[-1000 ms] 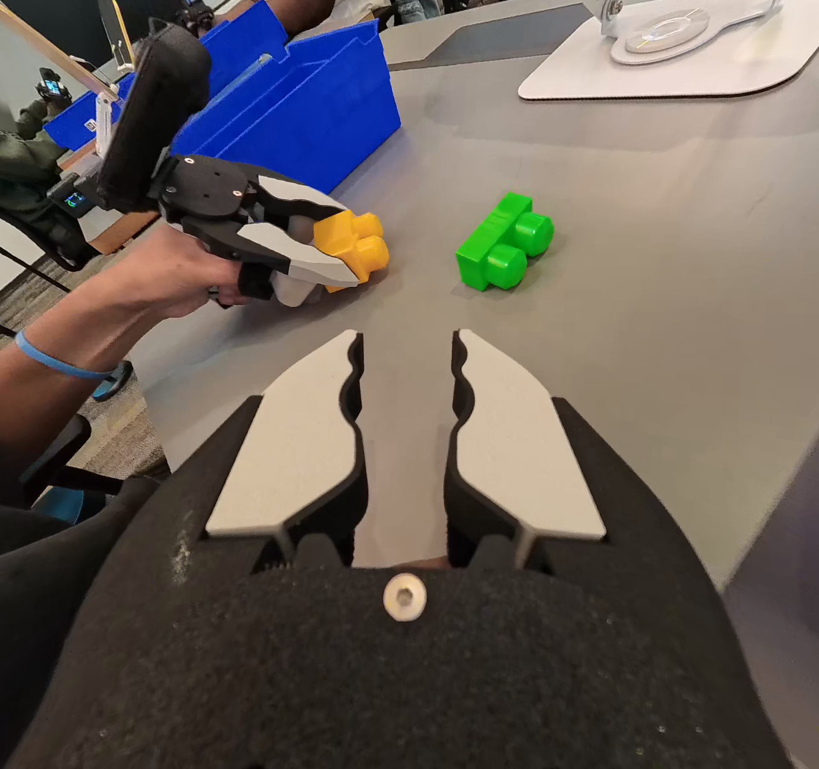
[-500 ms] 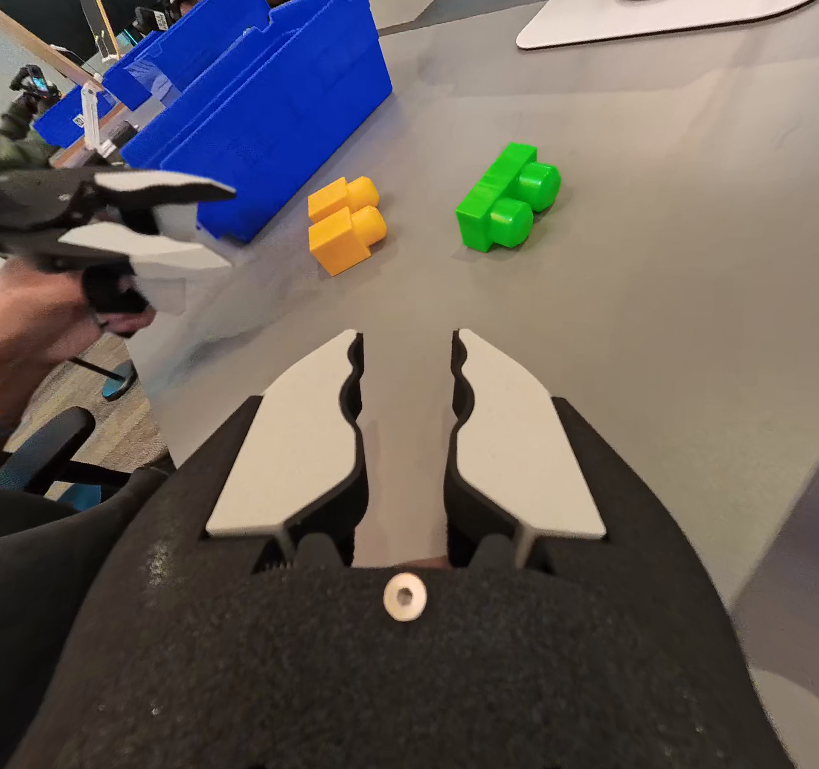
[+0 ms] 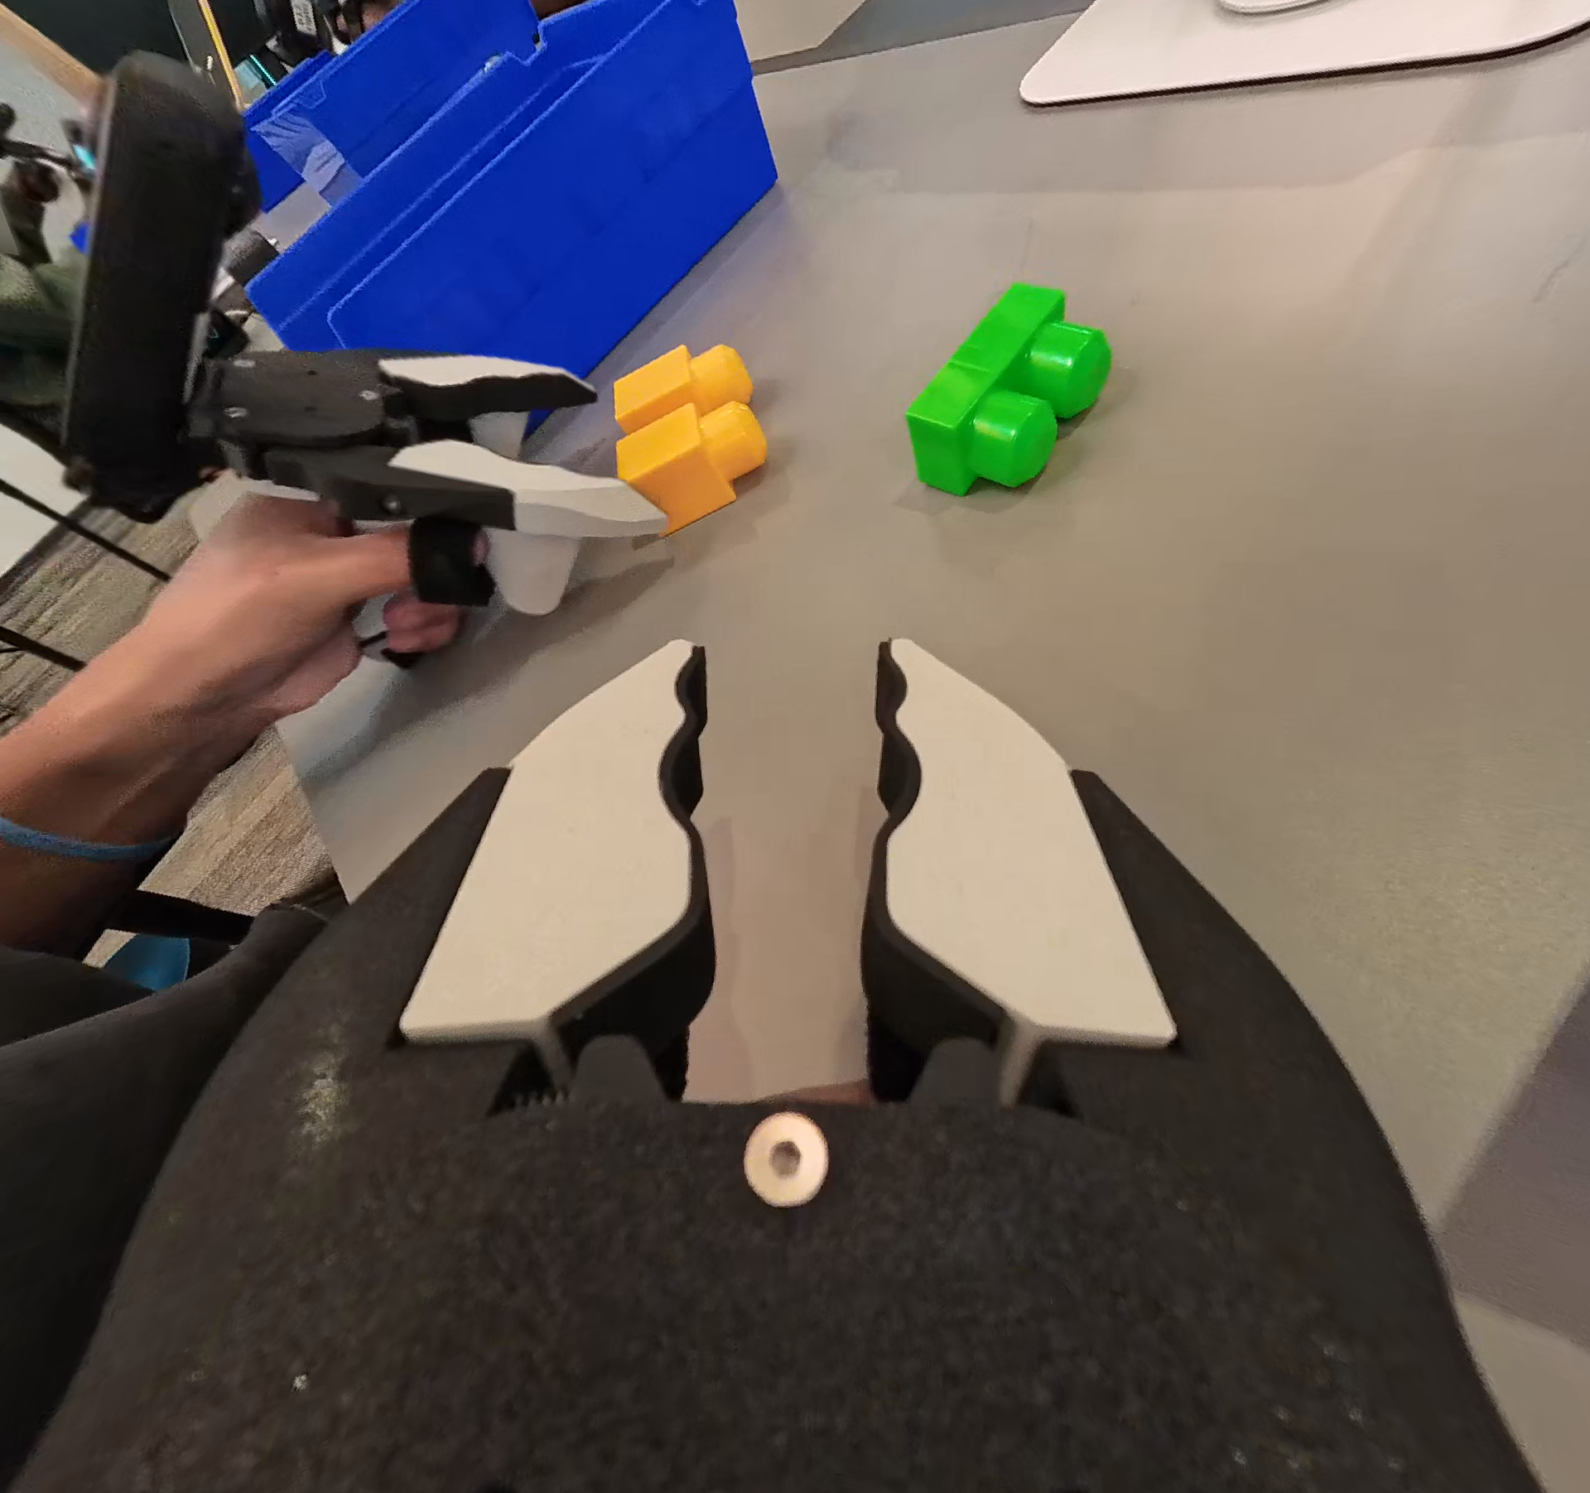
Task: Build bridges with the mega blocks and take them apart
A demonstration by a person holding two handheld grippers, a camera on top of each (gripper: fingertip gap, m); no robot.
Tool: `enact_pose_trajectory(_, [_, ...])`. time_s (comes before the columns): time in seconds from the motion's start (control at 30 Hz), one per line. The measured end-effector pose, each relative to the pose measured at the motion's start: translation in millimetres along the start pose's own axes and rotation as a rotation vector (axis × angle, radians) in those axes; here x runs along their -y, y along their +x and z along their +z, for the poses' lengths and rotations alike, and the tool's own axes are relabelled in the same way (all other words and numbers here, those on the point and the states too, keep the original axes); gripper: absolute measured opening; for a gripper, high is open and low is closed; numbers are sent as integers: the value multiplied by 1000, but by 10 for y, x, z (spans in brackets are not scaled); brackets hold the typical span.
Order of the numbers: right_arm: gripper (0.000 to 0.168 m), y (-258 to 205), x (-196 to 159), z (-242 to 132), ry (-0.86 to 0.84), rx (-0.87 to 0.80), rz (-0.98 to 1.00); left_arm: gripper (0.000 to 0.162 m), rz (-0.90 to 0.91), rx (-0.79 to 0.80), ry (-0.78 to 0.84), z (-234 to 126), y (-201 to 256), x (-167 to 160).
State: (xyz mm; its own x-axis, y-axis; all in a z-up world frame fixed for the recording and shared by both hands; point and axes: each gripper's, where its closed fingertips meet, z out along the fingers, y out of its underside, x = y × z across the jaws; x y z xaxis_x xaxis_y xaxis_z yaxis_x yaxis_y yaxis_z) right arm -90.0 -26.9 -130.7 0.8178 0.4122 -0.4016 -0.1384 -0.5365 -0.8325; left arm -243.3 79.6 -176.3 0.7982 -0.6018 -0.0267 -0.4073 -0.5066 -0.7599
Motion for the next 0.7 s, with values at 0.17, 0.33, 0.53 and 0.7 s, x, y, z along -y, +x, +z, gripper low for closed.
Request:
enact_pose_trajectory(0.17, [37, 11, -17, -26, 2, -3, 5, 115, 72, -58, -19, 137, -15, 107])
enact_pose_trajectory(0.33, [37, 36, -29, -29, 5, -5, 19, 111, 114, -96, -84, 236, 0, 67])
enact_pose_trajectory(0.53, [37, 55, -35, -38, 6, -9, 27, 104, 135, -120, -107, 275, 64, 35])
enact_pose_trajectory(0.7, [37, 49, -24, -47, 7, -11, 23, 104, 139, -144, -127, 314, 126, 39])
